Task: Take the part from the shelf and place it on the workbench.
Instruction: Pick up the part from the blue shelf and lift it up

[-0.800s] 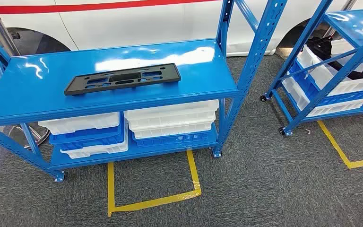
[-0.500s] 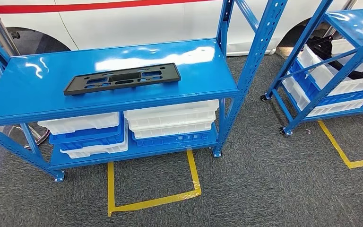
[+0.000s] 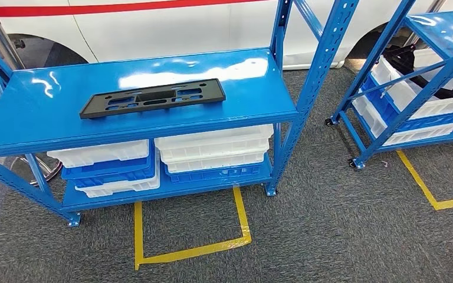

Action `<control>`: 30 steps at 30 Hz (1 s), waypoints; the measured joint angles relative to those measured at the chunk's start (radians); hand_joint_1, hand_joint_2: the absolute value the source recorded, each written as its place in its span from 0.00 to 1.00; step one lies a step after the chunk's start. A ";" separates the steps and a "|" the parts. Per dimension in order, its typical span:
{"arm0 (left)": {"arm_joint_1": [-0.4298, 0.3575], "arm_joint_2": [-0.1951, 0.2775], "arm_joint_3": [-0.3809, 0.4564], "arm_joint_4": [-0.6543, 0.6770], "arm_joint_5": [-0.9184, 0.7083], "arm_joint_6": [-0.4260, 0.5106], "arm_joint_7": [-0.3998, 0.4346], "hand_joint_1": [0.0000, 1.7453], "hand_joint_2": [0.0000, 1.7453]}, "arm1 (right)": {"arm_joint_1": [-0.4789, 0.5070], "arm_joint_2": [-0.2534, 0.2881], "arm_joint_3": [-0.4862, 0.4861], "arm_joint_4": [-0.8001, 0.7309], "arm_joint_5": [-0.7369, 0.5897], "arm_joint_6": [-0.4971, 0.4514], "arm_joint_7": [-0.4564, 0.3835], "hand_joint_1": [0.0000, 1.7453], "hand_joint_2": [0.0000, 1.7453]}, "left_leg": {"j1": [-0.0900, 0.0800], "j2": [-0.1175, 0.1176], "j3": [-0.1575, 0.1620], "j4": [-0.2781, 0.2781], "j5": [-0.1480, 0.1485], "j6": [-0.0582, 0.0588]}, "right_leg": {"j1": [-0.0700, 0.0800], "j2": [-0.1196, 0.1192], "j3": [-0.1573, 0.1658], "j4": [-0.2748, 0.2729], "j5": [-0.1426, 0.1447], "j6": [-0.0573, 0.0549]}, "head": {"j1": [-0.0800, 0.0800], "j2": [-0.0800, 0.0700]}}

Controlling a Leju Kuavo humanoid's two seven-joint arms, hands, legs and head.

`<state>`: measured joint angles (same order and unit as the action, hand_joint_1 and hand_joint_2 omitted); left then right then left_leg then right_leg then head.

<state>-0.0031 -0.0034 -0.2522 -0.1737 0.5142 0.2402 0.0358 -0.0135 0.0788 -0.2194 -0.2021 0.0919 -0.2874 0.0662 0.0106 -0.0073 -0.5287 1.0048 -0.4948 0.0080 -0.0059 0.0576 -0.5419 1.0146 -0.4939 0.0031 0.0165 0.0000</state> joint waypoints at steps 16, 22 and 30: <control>-0.006 0.000 -0.025 0.004 0.005 -0.017 -0.028 0.00 0.00 | -0.044 0.012 -0.049 -0.319 -0.005 0.776 -0.767 0.00 1.00 | 0.000 -0.001 0.003 0.000 0.001 0.000 | 0.001 -0.002 0.001 0.001 0.000 0.000 | 0.000 0.000; -0.008 0.000 -0.041 0.004 0.002 -0.018 -0.011 0.00 0.00 | 0.008 0.091 0.123 -0.564 0.020 0.764 -0.767 0.00 1.00 | 0.000 -0.002 0.002 0.000 0.001 -0.001 | 0.003 -0.003 0.000 0.001 -0.001 -0.002 | 0.000 0.000; -0.018 0.000 -0.073 0.004 -0.012 -0.025 0.005 0.00 0.00 | 0.034 0.099 0.338 -0.717 -0.021 0.646 -0.766 0.00 0.00 | -0.004 -0.003 0.001 0.001 -0.001 0.000 | -0.005 -0.003 0.000 0.000 -0.001 -0.002 | 0.000 0.000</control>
<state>-0.0214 -0.0034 -0.3249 -0.1698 0.5021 0.2156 0.0403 0.0206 0.1773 0.1187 -0.9187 0.0711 0.3582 -0.6994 0.0067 -0.0102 -0.5272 1.0062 -0.4953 0.0080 -0.0111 0.0543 -0.5416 1.0148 -0.4949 0.0016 0.0165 0.0000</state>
